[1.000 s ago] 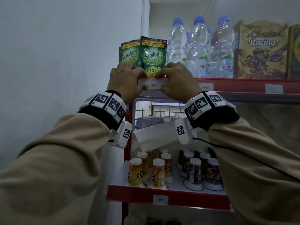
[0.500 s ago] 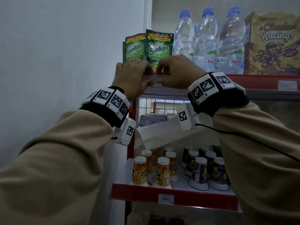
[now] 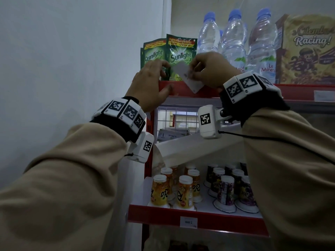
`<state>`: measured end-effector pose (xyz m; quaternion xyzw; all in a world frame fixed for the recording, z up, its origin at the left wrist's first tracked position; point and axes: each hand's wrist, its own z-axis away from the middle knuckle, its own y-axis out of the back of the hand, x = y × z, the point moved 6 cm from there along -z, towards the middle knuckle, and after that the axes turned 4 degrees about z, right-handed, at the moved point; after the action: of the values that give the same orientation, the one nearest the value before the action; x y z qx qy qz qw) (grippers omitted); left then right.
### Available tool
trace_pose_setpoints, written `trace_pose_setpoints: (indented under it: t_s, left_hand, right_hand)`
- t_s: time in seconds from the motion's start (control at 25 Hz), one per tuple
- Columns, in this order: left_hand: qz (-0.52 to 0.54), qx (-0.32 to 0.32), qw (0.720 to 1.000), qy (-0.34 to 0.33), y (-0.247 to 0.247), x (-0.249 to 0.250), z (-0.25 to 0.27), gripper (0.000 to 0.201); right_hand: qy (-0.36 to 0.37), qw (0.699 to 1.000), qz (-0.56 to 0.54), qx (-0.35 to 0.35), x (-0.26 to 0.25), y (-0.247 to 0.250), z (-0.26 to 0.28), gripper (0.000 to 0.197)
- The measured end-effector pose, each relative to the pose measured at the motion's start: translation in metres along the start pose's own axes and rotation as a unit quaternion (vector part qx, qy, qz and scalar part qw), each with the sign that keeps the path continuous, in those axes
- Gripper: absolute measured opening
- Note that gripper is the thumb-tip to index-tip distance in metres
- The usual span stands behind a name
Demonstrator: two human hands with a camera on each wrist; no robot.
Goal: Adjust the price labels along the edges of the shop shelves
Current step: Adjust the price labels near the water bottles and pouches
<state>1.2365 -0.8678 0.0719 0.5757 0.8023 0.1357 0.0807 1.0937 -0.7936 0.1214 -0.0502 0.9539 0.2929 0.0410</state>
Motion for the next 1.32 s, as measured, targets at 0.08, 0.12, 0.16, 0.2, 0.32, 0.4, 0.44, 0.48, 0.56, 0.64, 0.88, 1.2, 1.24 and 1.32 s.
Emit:
trace_pose_setpoints:
  t_s: [0.08,0.12,0.16,0.2,0.32,0.4,0.44,0.48,0.56,0.64,0.88,1.2,1.24,1.32]
  left_hand:
    - [0.012,0.002,1.0,0.009,0.0,0.001,-0.002,0.038]
    - [0.016,0.005,1.0,0.012,0.0,0.001,-0.002,0.036]
    - [0.021,0.01,1.0,0.015,0.0,0.003,-0.003,0.036]
    - [0.025,0.014,0.999,0.02,0.0,0.003,-0.003,0.038]
    - [0.014,0.008,0.999,0.031,-0.004,0.001,-0.005,0.037]
    - [-0.002,0.0,0.999,0.032,-0.005,-0.001,-0.007,0.028]
    - [-0.007,-0.003,0.999,0.032,-0.005,-0.003,-0.008,0.024]
    - [-0.01,-0.005,0.999,0.03,-0.005,-0.004,-0.008,0.022]
    - [-0.006,-0.007,1.0,0.02,-0.004,-0.005,-0.008,0.021]
    - [0.008,-0.006,1.0,0.007,-0.002,-0.006,-0.007,0.021]
    - [-0.074,-0.03,0.997,-0.02,0.006,-0.007,-0.002,0.032]
    - [-0.057,-0.02,0.998,-0.019,0.011,-0.008,-0.001,0.041]
    - [-0.058,-0.023,0.998,-0.017,0.011,-0.009,-0.002,0.044]
    - [-0.067,-0.03,0.997,-0.008,0.008,-0.01,-0.004,0.044]
  right_hand:
    - [-0.051,0.988,-0.122,0.076,0.01,0.007,0.003,0.028]
    - [-0.072,0.975,-0.184,0.098,0.013,0.006,0.007,0.034]
    - [-0.088,0.96,-0.242,0.107,0.015,0.003,0.01,0.04]
    - [-0.099,0.947,-0.287,0.108,0.015,-0.002,0.014,0.045]
    - [-0.109,0.92,-0.367,0.083,0.008,-0.022,0.024,0.046]
    - [-0.101,0.912,-0.39,0.071,0.006,-0.028,0.028,0.039]
    - [-0.096,0.917,-0.38,0.076,0.005,-0.027,0.029,0.032]
    - [-0.088,0.928,-0.353,0.083,0.006,-0.023,0.029,0.025]
    - [-0.054,0.971,-0.215,0.092,0.007,-0.01,0.028,0.018]
    - [-0.009,0.992,-0.085,0.094,0.007,0.001,0.026,0.018]
    - [-0.002,0.984,-0.07,0.166,0.004,0.01,0.017,0.015]
    - [0.026,0.999,-0.009,0.038,-0.009,-0.013,0.002,0.015]
    - [0.028,0.999,-0.003,0.02,-0.009,-0.014,0.002,0.016]
    - [0.027,1.0,0.0,-0.005,-0.008,-0.016,0.003,0.016]
